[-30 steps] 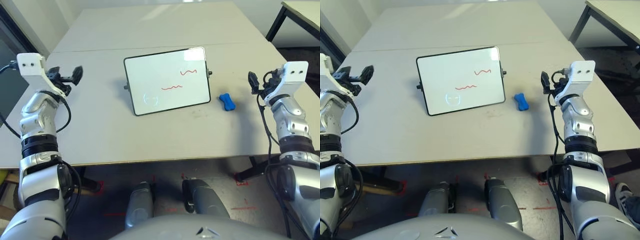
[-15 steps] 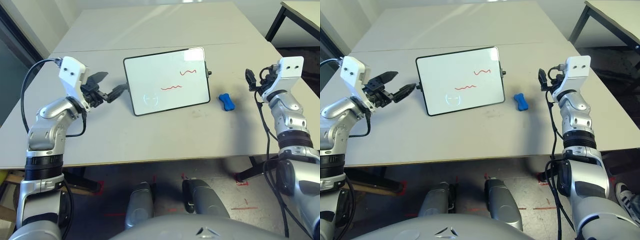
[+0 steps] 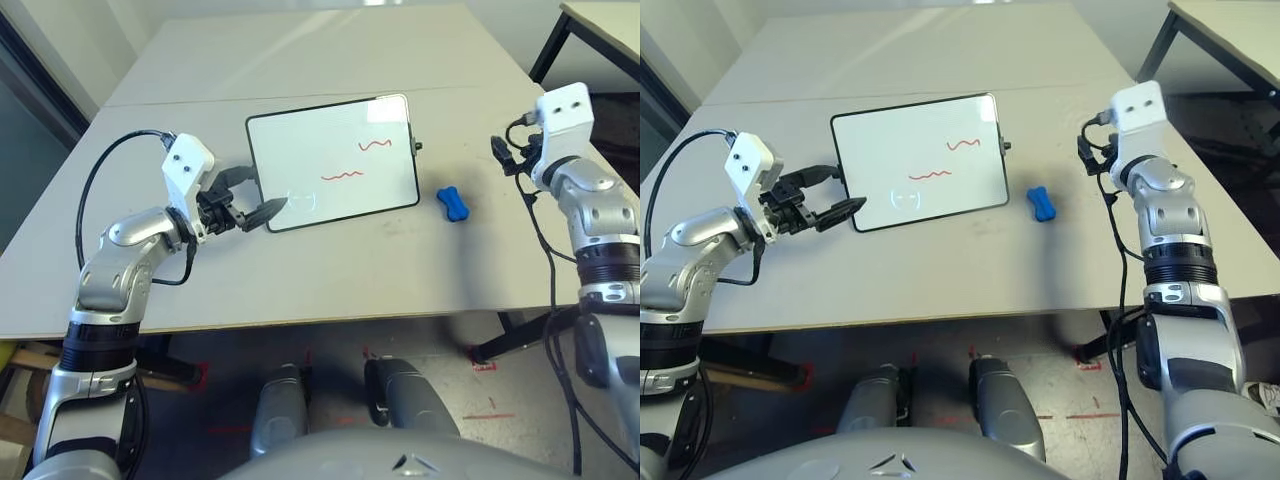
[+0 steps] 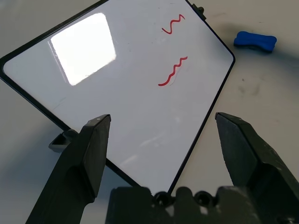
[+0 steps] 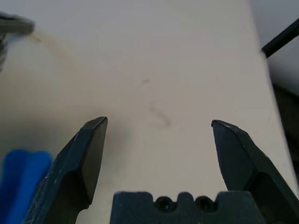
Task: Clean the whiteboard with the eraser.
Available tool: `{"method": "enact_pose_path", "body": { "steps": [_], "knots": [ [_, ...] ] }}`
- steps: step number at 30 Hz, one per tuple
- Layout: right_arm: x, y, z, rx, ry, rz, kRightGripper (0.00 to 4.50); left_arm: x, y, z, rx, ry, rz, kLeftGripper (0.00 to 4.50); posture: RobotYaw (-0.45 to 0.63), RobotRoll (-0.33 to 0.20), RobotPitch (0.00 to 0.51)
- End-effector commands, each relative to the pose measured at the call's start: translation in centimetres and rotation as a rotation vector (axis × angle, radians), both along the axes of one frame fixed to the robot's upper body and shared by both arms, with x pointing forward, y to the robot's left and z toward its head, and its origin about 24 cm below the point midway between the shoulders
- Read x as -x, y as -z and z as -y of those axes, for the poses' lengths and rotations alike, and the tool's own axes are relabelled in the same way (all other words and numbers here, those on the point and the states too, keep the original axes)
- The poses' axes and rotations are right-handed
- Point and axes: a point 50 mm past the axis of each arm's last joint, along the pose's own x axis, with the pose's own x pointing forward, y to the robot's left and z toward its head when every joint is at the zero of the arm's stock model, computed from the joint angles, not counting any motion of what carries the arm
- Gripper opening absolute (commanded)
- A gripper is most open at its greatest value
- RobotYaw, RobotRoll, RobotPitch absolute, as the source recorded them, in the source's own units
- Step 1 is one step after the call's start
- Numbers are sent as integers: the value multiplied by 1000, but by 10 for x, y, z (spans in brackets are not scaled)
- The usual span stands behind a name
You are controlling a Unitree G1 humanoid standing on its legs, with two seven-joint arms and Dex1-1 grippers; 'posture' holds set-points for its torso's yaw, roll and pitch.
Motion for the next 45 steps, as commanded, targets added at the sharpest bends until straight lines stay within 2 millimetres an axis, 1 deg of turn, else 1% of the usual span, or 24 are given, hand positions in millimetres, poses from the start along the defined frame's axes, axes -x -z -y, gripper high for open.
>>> {"method": "enact_pose_path", "body": {
  "steps": [1,5,10,12,14,25,31,37,44,45],
  "knots": [
    [6,-6,-6,-58,16,-161,4476,-1,6,4,-15,19,-20,4500,-87,0,74],
    [10,-11,-16,-180,74,-297,4476,1,9,6,-21,33,-30,4500,-87,0,74],
    [11,-10,-29,-277,108,-422,4476,0,11,7,-19,32,-32,4500,-87,0,74],
    [10,-3,-37,-293,94,-473,4476,0,12,8,-17,35,-35,4500,-93,0,76],
    [7,5,-41,-271,98,-506,4476,0,13,10,-15,37,-38,4500,-89,0,77],
    [-5,19,-38,-233,121,-540,4476,2,15,11,-12,32,-40,4500,-75,0,85],
    [-9,26,-40,-231,126,-545,4476,2,15,11,-12,33,-41,4500,-75,0,88],
    [-10,34,-44,-230,132,-557,4476,1,15,12,-14,35,-40,4500,-77,0,88],
    [-9,39,-42,-217,146,-567,4476,0,15,12,-18,35,-37,4500,-78,0,86],
    [-9,40,-41,-215,150,-568,4289,-1,15,12,-18,35,-36,4500,-78,0,86]
  ]
}}
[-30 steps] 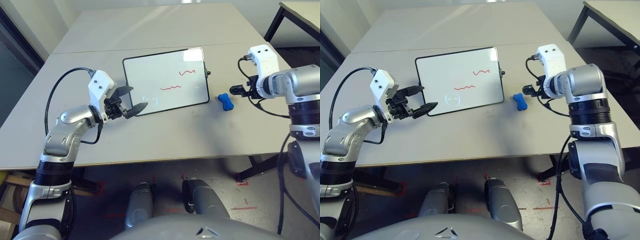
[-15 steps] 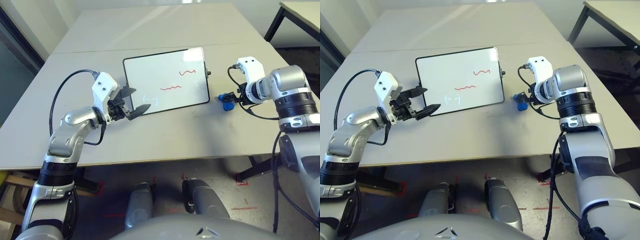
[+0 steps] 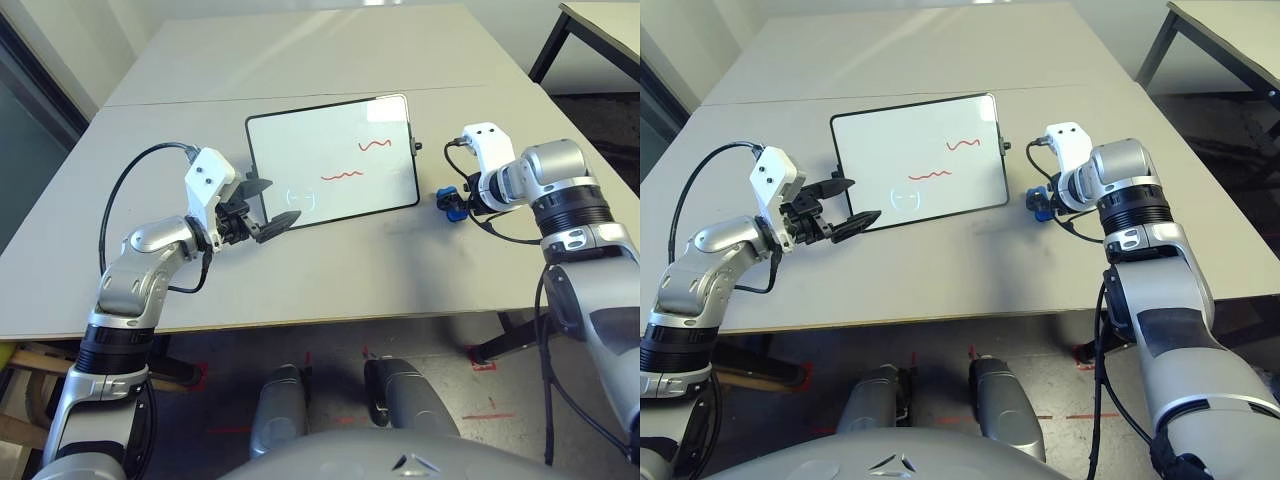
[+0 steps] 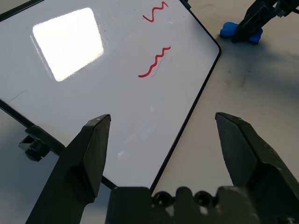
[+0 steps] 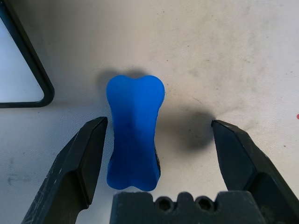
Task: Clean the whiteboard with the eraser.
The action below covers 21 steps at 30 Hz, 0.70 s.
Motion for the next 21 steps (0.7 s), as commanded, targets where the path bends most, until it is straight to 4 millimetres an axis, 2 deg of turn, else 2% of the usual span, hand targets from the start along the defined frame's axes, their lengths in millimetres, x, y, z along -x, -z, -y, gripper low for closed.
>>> {"method": "enact_pose_path", "body": {
  "steps": [1,2,5,11,12,21],
  "knots": [
    [1,4,3,19,15,-18,4052,-2,2,1,-14,-1,-1,4500,-78,0,86],
    [1,4,3,21,16,-19,3842,-2,2,1,-13,-1,0,4500,-79,0,85],
    [2,4,3,31,11,-19,2794,-3,1,1,-14,-2,1,4500,-79,0,85],
    [3,-3,1,55,-40,24,486,-3,1,1,-14,-4,2,4500,-77,0,86],
    [3,-7,0,68,-73,45,278,-3,1,0,-15,-6,2,4500,-77,0,86],
    [5,-62,-28,351,-645,350,223,-1,-9,-22,-44,-59,22,4500,-79,0,82]
  ]
}}
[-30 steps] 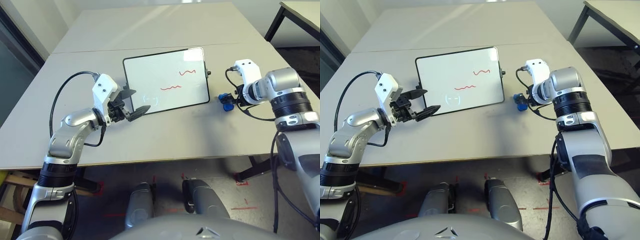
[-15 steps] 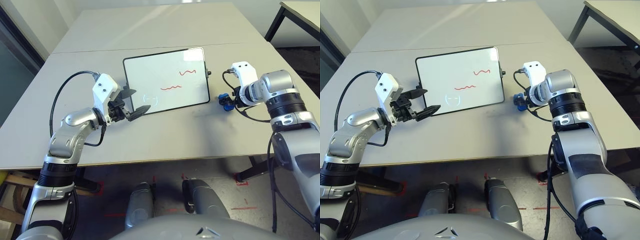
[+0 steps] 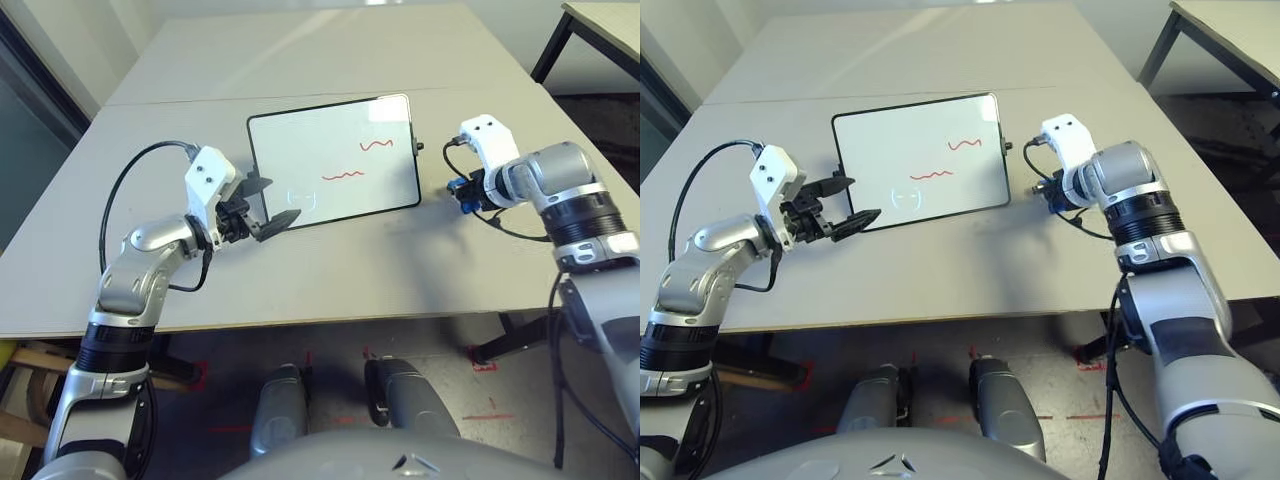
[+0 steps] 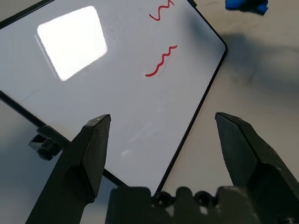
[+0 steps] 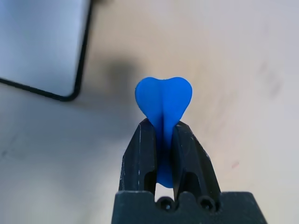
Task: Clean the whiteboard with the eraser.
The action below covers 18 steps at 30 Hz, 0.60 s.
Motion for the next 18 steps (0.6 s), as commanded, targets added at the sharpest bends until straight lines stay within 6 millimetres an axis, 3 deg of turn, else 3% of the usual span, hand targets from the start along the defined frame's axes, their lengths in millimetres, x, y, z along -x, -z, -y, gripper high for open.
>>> {"method": "enact_pose_path", "body": {
  "steps": [1,7,18],
  "knots": [
    [0,-18,-20,115,-225,77,223,0,-5,-12,-19,-23,8,4500,-79,0,82],
    [-9,-46,-46,298,-453,163,223,-1,-10,-17,-31,-33,16,4500,-82,0,78],
    [-31,-43,-69,482,-600,100,223,0,-9,-16,-32,-36,21,4500,-61,0,78]
  ]
}}
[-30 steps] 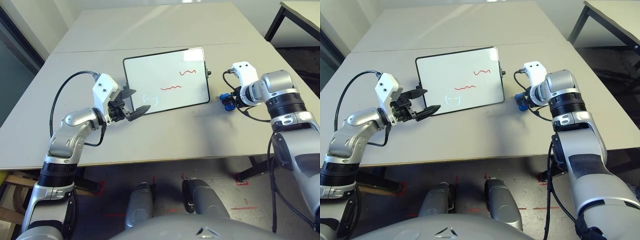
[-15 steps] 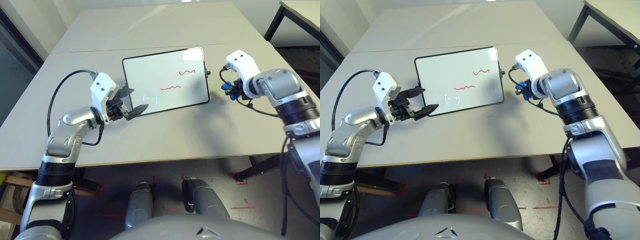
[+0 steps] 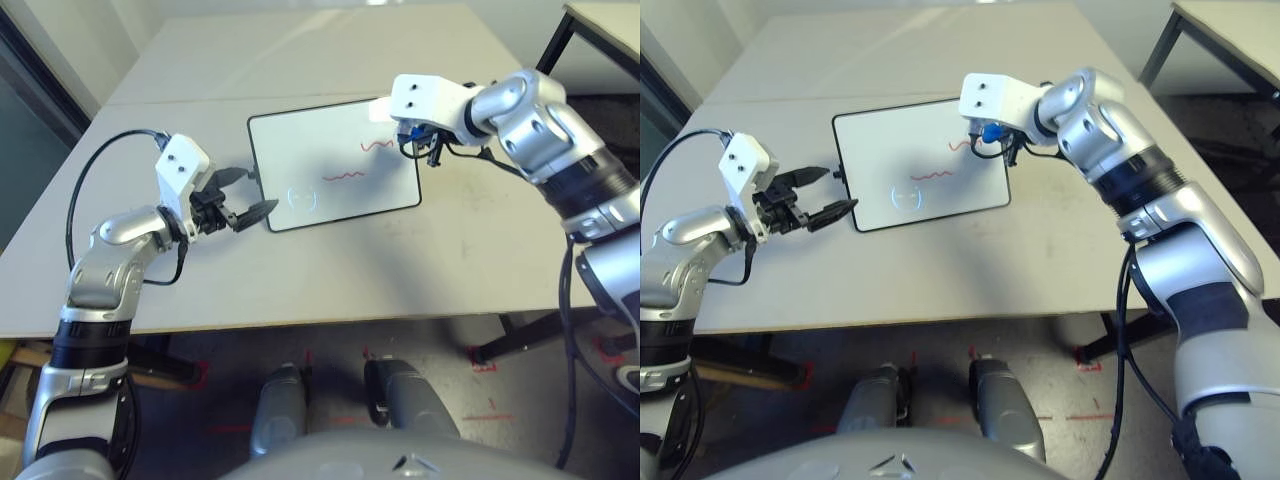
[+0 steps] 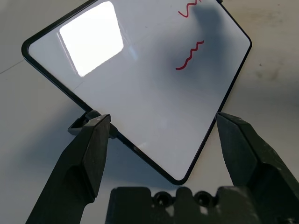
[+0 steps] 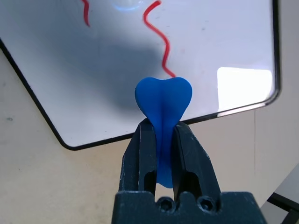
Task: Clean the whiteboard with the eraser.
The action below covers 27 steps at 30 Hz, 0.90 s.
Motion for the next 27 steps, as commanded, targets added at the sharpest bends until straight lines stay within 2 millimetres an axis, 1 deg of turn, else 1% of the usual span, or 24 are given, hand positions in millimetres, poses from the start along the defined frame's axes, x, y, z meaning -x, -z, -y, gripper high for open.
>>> {"method": "enact_pose_path", "body": {
  "steps": [1,5,14,27],
  "knots": [
    [-5,-2,-1,57,-7,-10,223,1,2,-2,-9,-8,-1,4500,-60,0,78],
    [-11,0,-5,96,-1,-17,223,1,3,0,-4,-7,-2,4500,-59,0,81],
    [-20,3,-10,123,27,3,223,1,5,3,-5,-2,-6,4500,-59,0,81],
    [-25,8,-16,129,43,18,222,1,6,4,-2,-3,-4,4500,-49,0,78]
  ]
}}
